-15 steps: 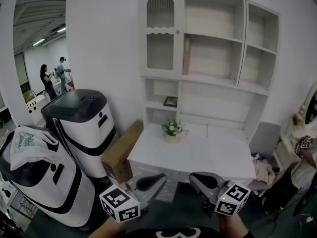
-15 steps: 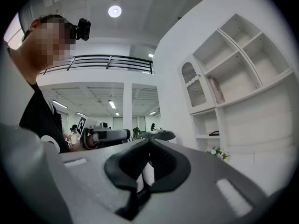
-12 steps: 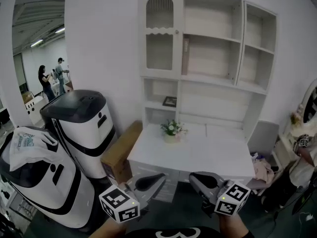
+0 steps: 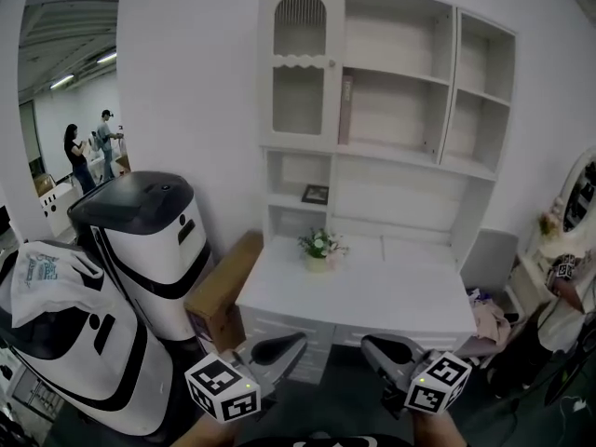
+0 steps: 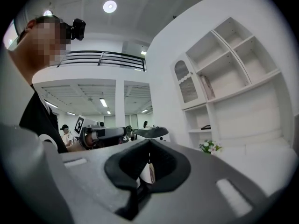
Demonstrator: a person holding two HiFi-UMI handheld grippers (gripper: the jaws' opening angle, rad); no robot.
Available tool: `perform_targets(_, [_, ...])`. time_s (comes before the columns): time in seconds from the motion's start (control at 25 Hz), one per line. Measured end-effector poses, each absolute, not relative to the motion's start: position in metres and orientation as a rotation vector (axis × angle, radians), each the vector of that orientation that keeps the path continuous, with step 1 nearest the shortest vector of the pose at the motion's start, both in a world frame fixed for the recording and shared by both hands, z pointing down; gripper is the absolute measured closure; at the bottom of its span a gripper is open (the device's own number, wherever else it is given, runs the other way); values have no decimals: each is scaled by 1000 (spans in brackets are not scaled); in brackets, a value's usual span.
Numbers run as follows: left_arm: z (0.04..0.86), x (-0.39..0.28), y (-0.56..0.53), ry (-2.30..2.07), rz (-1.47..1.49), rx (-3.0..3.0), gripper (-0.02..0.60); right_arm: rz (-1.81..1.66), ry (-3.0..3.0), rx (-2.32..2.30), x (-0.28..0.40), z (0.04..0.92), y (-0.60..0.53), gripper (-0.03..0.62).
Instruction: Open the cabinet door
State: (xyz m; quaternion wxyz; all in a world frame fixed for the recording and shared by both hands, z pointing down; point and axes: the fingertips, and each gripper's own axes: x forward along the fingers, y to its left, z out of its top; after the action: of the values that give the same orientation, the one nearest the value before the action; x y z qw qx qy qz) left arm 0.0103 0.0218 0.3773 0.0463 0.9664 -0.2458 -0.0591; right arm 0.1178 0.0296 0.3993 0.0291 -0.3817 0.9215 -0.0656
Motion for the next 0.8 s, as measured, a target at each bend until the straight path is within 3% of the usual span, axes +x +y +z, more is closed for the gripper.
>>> perform_targets(0.44, [386,18,-40,-792,-152,2944,571,-204,2810,-1160,131,394,-38,594])
perform_targets(0.8, [380,51,-177,-802,-146,2944,571,-194,2795,-1139,165,387,-176,594])
